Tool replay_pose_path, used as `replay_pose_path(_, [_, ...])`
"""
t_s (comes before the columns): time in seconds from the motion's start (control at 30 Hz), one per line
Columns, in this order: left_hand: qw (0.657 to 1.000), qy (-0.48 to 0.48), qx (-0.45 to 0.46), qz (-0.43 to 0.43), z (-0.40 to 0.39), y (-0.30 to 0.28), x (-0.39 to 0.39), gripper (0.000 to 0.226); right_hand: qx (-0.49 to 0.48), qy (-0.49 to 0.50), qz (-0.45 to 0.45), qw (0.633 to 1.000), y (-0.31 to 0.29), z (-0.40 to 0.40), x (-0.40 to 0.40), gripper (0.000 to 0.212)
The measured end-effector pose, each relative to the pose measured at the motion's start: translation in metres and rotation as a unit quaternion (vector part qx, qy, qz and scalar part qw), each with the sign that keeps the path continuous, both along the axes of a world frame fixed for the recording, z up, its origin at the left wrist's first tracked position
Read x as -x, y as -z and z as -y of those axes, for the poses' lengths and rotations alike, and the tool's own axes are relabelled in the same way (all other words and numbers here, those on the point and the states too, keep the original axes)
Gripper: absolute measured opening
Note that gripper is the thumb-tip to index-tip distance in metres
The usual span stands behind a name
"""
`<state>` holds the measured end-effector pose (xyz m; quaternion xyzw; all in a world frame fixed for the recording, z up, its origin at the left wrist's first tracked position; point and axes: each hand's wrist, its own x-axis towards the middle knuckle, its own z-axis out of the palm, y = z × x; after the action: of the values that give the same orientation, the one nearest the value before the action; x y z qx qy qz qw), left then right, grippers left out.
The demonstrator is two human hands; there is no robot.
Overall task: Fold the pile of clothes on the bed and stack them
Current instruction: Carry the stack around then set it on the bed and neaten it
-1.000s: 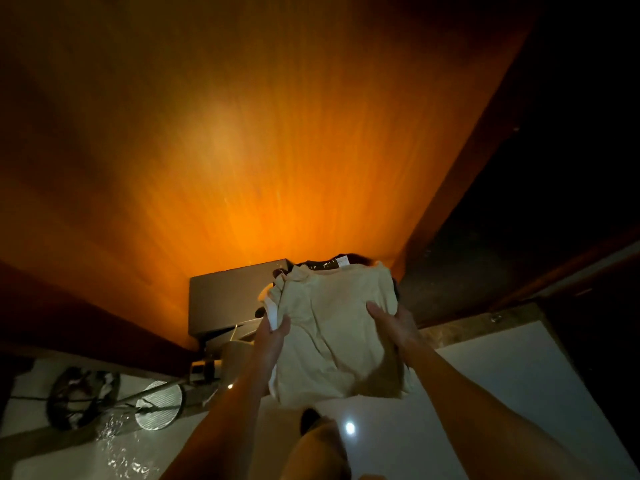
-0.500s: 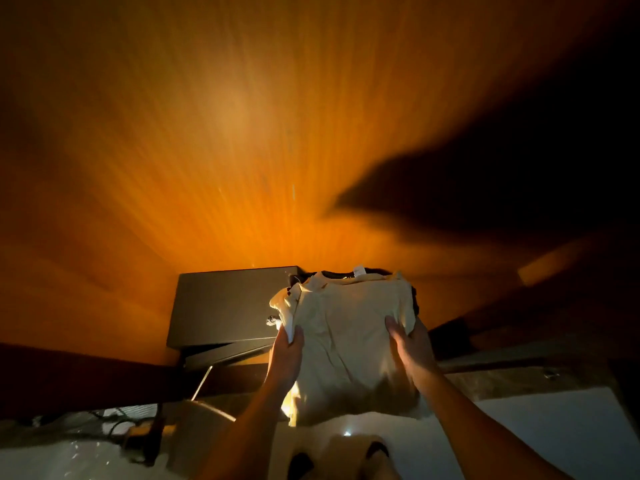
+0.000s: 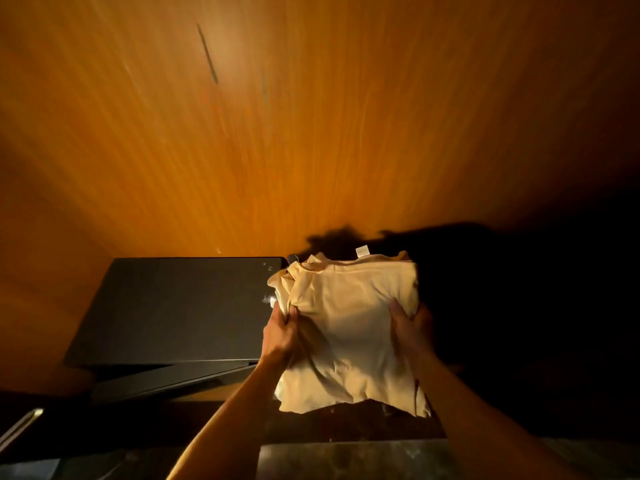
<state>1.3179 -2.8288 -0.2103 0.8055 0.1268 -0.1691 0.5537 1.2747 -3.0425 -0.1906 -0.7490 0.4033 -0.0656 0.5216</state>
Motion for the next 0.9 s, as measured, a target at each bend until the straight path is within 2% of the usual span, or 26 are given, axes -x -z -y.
replay_pose_path(0.13, [0.999, 0.027, -0.037, 0.010, 0.014, 0.062, -0.019, 0.039, 0.004, -0.002, -0.003, 1.000, 0.073, 0.011, -0.020, 0.063])
replay_pose_path(0.23, [0.995, 0.048, -0.086, 0.008, 0.027, 0.101, -0.023, 0.039, -0.004, -0.019, -0.044, 0.999, 0.115, 0.018, -0.030, 0.072])
replay_pose_path(0.4, [0.987, 0.012, -0.149, 0.052, 0.035, 0.133, -0.032, 0.020, 0.016, -0.029, -0.015, 0.999, 0.164, 0.027, -0.055, 0.071])
replay_pose_path(0.5, [0.978, 0.001, -0.189, 0.082, 0.041, 0.139, -0.032, 0.027, 0.010, -0.010, 0.011, 1.000, 0.177, 0.029, -0.065, 0.069])
replay_pose_path(0.57, [0.966, 0.004, -0.239, 0.101, 0.049, 0.139, -0.030, 0.036, -0.002, 0.007, 0.026, 1.000, 0.180, 0.028, -0.068, 0.077])
replay_pose_path(0.63, [0.941, 0.020, -0.315, 0.125, 0.055, 0.134, -0.026, 0.059, -0.007, 0.027, 0.022, 0.999, 0.174, 0.025, -0.065, 0.091])
replay_pose_path(0.67, [0.923, 0.029, -0.358, 0.136, 0.058, 0.131, -0.023, 0.071, 0.032, 0.038, 0.008, 0.999, 0.169, 0.021, -0.061, 0.094])
replay_pose_path(0.7, [0.902, 0.039, -0.400, 0.156, 0.060, 0.127, -0.020, 0.078, 0.110, 0.041, -0.011, 0.993, 0.163, 0.017, -0.055, 0.092])
replay_pose_path(0.8, [0.808, 0.094, -0.498, 0.300, 0.062, 0.121, -0.014, 0.070, 0.381, -0.017, 0.006, 0.924, 0.153, 0.003, -0.042, 0.072])
replay_pose_path(0.87, [0.737, 0.173, -0.521, 0.396, 0.066, 0.129, -0.015, 0.054, 0.484, -0.117, 0.057, 0.866, 0.160, -0.004, -0.041, 0.062])
replay_pose_path(0.9, [0.713, 0.214, -0.520, 0.418, 0.068, 0.134, -0.017, 0.048, 0.515, -0.168, 0.063, 0.838, 0.165, -0.006, -0.042, 0.057])
